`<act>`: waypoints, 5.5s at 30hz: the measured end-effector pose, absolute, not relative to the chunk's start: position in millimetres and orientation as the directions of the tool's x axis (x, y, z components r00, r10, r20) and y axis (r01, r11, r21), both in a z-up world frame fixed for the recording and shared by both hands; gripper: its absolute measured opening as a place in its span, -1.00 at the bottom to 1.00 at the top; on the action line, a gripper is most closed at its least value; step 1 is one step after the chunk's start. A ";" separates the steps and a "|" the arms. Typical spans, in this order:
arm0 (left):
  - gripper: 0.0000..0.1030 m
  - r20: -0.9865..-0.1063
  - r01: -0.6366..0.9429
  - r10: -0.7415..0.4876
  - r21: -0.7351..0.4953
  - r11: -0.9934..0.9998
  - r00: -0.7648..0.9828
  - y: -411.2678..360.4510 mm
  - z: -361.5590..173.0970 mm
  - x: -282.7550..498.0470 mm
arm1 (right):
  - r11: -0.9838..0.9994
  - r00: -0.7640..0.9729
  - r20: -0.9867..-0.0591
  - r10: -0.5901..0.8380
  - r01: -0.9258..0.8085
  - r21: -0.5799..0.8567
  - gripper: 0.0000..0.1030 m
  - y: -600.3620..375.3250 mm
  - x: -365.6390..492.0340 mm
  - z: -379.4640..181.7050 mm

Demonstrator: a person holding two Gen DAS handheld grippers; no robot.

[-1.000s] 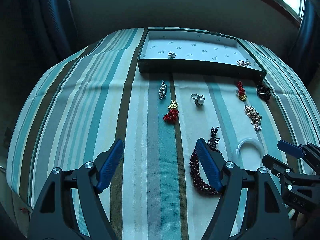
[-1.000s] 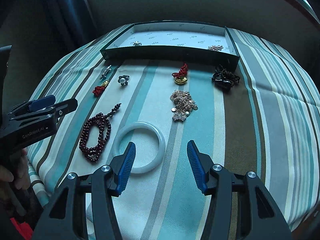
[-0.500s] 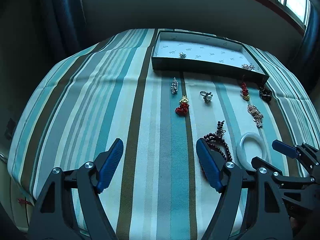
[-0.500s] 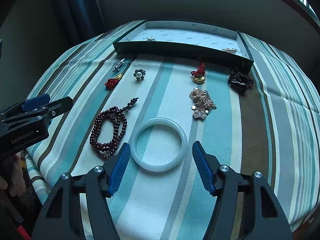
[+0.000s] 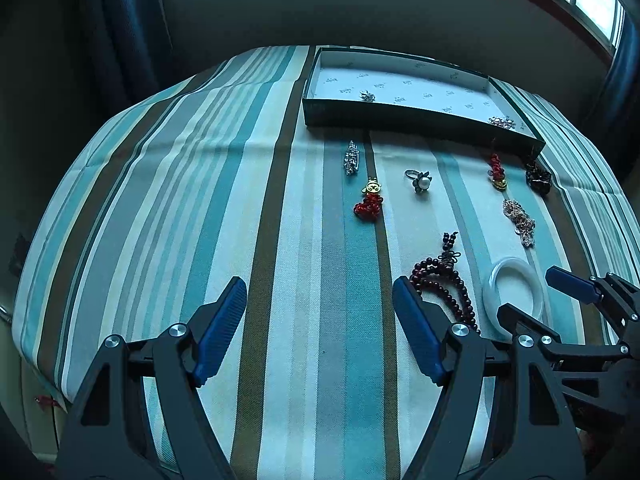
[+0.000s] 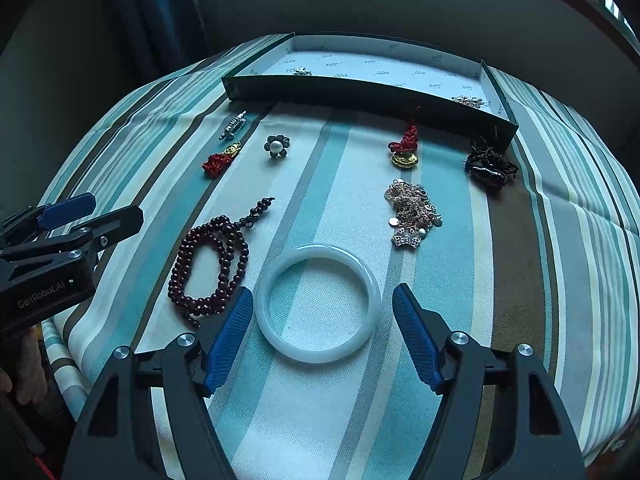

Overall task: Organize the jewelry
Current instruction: 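Move the left gripper to the red bead bracelet while the right gripper approaches the white bangle, then grasp the red bead bracelet with the left gripper while the right gripper grasps the white bangle, then carry the bracelet and bangle into the box tray and open both grippers, then move the right gripper to the gold chain pendant and close on it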

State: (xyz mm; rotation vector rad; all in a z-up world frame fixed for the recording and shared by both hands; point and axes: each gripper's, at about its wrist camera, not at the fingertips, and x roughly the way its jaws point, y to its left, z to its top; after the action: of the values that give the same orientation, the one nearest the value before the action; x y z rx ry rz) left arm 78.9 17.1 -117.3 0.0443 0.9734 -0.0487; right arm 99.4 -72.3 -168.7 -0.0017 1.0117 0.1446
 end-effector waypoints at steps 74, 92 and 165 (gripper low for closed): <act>-0.79 -0.824 0.275 -0.195 -0.049 0.960 0.532 -41.9 -120.6 84.6 | 0.995 0.578 -0.812 0.076 0.011 0.100 0.35 -137.3 86.8 -157.4; -0.79 -0.735 0.317 -0.240 -0.036 0.948 0.634 -66.4 -77.2 169.5 | 0.991 0.691 -0.716 0.099 -0.001 0.136 0.35 -143.6 176.2 -110.5; 0.32 -0.804 0.215 -0.136 -0.010 0.977 0.579 -22.8 -112.3 168.6 | 0.991 0.517 -0.846 0.130 -0.044 0.125 0.09 -128.0 165.9 -179.6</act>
State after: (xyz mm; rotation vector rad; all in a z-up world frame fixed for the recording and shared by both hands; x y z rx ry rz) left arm 168.6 -22.8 -112.3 0.0921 0.9317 -0.2052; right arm 165.9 -128.0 -179.6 0.0916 1.0227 0.1048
